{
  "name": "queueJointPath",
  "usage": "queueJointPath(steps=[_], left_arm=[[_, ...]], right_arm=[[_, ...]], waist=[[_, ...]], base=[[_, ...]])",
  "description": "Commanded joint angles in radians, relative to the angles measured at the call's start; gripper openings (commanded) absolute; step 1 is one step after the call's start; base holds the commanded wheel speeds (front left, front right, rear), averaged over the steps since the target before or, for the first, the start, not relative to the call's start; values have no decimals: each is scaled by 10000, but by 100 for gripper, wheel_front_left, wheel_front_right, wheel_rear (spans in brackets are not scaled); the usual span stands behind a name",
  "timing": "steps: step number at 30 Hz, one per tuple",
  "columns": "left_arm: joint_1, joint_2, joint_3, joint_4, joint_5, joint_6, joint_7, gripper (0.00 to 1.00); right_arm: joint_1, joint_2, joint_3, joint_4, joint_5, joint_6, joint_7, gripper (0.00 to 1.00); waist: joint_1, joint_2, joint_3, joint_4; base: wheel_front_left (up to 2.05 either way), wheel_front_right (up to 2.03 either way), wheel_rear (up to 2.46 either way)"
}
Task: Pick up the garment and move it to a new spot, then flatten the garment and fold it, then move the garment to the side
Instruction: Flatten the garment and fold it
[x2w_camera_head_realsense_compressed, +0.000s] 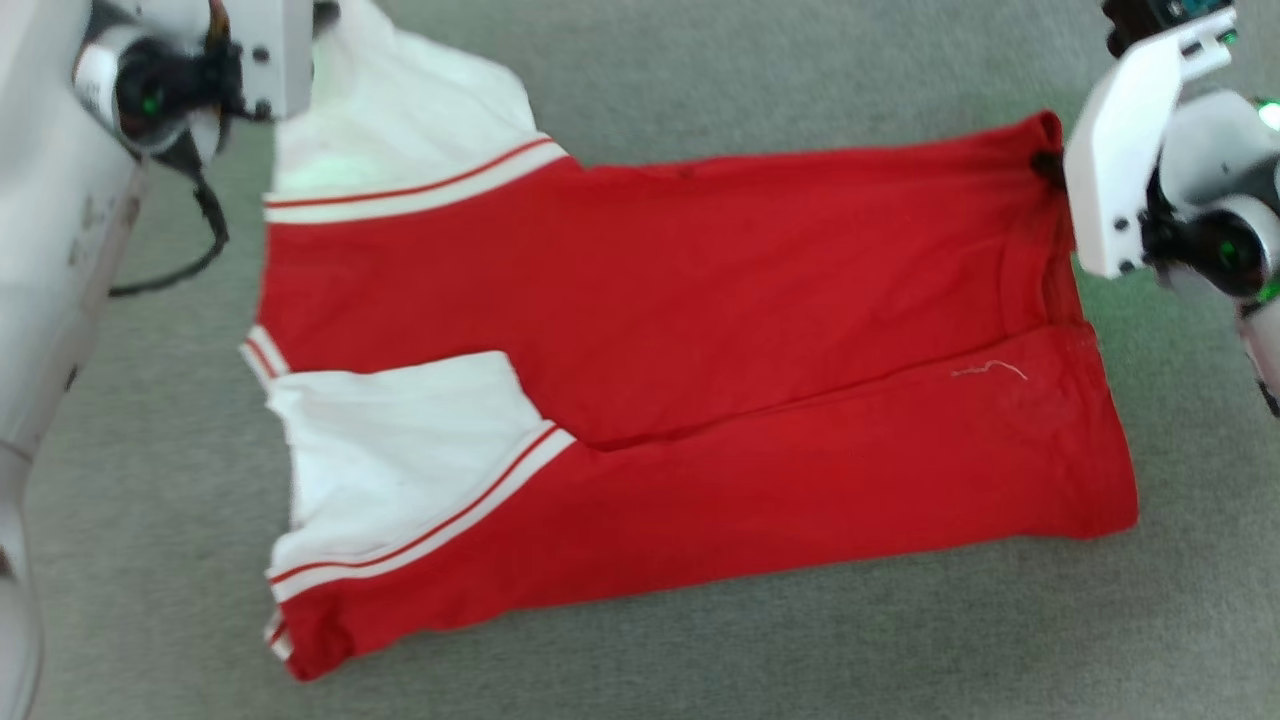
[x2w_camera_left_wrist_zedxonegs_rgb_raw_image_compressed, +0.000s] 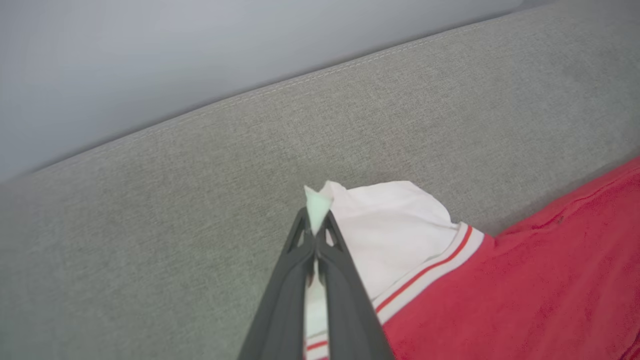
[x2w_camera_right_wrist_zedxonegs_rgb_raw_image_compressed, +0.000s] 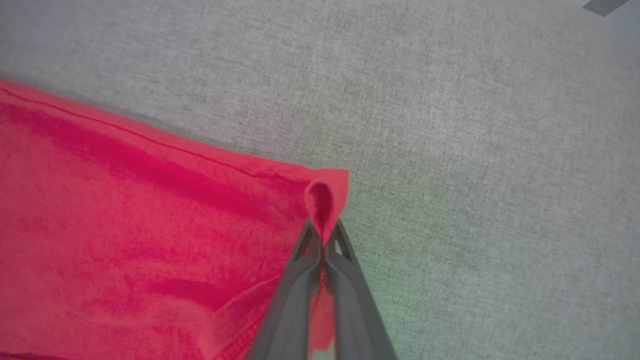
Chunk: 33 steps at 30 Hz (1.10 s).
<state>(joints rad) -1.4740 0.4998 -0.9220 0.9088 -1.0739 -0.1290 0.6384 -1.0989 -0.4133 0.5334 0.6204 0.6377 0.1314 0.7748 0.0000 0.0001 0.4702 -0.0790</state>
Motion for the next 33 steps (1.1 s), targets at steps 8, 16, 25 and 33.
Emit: queueJointPath(steps=[8, 16, 25, 33], left_arm=[[1666, 937, -12, -2083, -540, 483, 551, 0], [4322, 2557, -21, -6321, -1285, 2615, 1206, 0], [7077, 3251, -312, -9073, -2204, 4357, 1105, 0], [7522, 2545, -504, -7848, -2608, 3894, 1003, 0]], right_arm=[[1863, -1149, 146, -1581, 792, -13, -63, 0], [4077, -1949, -706, -3002, 999, -13, 259, 0], [5790, -1840, -1265, -3226, 338, -13, 669, 0], [5650, -1084, -924, -2370, -101, -7, 252, 0]], waist=[[0, -1, -1565, 1073], [0, -1, -1904, 1282], [0, -1, -1874, 1286], [0, -1, -1908, 1230]], base=[[0, 0, 0], [0, 0, 0], [0, 0, 0], [0, 0, 0]])
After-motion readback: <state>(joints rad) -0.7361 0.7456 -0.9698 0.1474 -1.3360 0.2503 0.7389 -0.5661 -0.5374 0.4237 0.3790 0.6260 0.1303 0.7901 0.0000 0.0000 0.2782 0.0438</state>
